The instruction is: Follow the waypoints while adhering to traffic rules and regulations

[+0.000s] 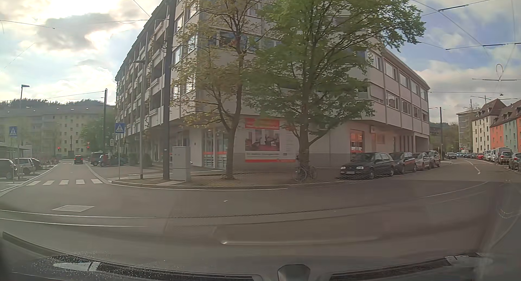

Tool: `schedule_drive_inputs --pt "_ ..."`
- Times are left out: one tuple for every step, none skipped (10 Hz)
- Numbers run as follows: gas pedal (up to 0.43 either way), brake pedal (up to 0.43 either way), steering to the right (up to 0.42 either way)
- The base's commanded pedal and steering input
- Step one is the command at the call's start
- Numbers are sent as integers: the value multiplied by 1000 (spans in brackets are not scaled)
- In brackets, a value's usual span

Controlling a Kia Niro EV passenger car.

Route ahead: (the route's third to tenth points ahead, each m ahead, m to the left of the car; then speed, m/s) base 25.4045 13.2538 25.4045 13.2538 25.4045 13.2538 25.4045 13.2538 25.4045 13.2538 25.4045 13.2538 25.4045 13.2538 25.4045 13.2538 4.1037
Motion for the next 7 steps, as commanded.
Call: schedule_drive_inputs --pt "8 0 -387" --pt "8 0 -388" --pt "8 0 -387" --pt "8 0 -388" --pt "8 0 -387" --pt "8 0 -384" --pt "8 0 -377"
